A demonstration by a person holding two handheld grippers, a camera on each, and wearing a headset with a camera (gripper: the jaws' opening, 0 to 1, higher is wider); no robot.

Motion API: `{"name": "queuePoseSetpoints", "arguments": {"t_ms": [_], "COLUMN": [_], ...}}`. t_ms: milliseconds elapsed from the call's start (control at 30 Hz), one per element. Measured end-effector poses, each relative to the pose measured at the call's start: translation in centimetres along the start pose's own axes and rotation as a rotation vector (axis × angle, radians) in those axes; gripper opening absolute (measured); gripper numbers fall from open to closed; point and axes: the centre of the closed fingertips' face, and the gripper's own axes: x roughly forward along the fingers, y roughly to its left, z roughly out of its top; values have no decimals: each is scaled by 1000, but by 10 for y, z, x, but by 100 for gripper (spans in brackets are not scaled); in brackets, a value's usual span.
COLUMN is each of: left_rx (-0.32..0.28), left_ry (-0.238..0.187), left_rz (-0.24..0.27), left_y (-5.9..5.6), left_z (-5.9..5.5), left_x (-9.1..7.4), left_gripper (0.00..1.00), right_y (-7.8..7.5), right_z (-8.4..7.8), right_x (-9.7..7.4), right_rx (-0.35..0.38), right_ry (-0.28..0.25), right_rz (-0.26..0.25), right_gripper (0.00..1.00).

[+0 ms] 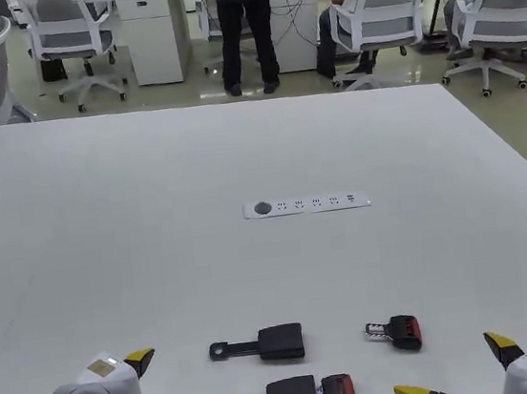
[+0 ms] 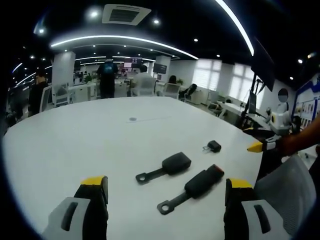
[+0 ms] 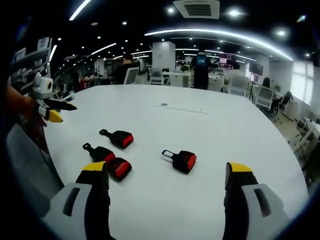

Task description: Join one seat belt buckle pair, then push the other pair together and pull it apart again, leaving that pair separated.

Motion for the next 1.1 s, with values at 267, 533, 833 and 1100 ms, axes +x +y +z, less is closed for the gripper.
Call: {"name": "queuePoseSetpoints", "arguments": {"t_ms": [267, 533, 833, 1100], "left_rx": [1, -1, -1, 0], "left_ry": [1, -5, -6, -1], "left_rz": [5, 9, 8, 9], "left_y": [1, 7, 10, 9], "left_z": [-1, -2, -3, -4], "left_x": [-2, -1, 0, -1], "left_gripper": [100, 100, 100, 100], "right_y": [-1, 1, 0, 0], "right_z": [-2, -4, -6, -10], "right_x": [0, 1, 2, 2], "right_rx": [6, 1, 2, -6], "right_ry": [4, 7, 9, 20], "right_rz": [-1, 5, 5, 6], "right_gripper": [98, 98, 99, 99]}}
